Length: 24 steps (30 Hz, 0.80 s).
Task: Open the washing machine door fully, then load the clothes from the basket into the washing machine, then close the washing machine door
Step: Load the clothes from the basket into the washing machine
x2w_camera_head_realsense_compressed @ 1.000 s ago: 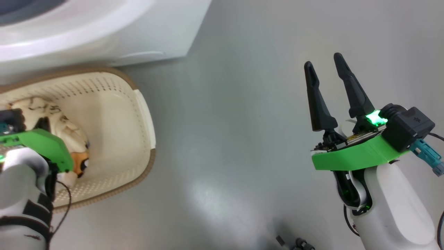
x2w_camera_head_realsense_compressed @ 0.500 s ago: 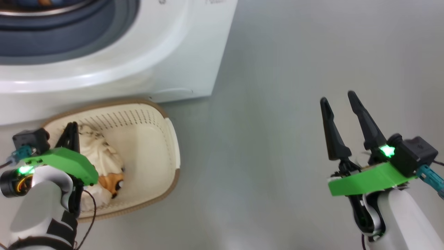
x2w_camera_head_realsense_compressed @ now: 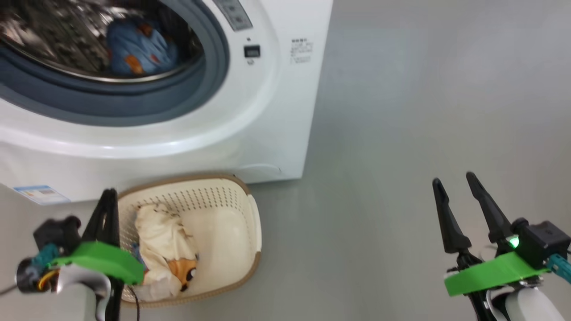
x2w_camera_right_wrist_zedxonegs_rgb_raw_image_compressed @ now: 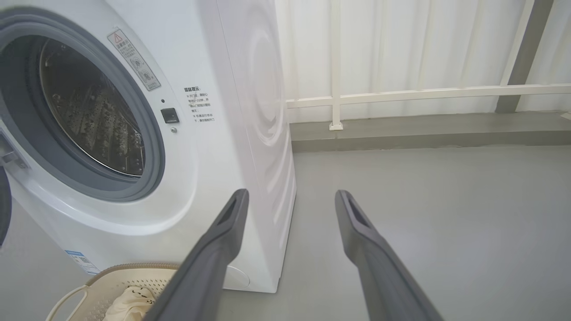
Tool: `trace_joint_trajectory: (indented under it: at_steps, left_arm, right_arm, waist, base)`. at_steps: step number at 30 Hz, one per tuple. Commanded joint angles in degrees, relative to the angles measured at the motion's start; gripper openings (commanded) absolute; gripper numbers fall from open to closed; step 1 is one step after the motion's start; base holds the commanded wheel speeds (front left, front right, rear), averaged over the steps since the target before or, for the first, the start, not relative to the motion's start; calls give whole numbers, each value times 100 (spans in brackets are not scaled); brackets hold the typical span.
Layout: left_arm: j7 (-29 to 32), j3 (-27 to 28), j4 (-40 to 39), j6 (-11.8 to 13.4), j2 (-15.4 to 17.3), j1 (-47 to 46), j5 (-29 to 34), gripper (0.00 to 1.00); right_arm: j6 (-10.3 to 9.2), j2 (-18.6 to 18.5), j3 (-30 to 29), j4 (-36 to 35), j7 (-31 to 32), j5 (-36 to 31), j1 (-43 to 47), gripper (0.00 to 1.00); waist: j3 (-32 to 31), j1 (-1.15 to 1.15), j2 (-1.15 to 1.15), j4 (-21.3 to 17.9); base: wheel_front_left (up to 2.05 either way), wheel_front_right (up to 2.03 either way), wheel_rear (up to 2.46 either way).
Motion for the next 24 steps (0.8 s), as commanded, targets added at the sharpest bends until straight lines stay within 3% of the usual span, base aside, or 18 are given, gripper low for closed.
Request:
trace_joint_trajectory:
  at_steps: [1,19,21,22,23,24]
  left_arm:
    - [-40,228,-267,-28,134,154,98,0]
    - [-40,882,-2312,-175,-279,1897,499,0]
    - [-40,932,-2474,-182,-305,2035,526,22]
    - [-40,953,-2552,-184,-320,2097,542,69]
    - [-40,967,-2618,-187,-335,2152,554,99]
    - [-40,978,-2672,-189,-350,2200,566,100]
  right_arm:
    - [25,-113,74,-113,-46,-20,94,100]
    - [25,-243,-229,-204,-46,0,850,100]
    - [25,-240,-255,-214,-46,-2,881,100]
    - [25,-240,-265,-219,-46,-3,893,100]
    - [25,-239,-274,-223,-46,-4,903,100]
    - [25,-235,-280,-230,-46,-9,913,100]
  waist:
    - [-483,1,0,275]
    - [-1163,1,0,617]
    - [-1190,1,0,624]
    - [-1196,1,0,626]
    - [-1200,1,0,629]
    - [-1202,1,0,631]
  base:
    - [0,0,0]
    - [0,0,0]
    - [0,0,0]
    - [0,0,0]
    - [0,0,0]
    - [0,0,0]
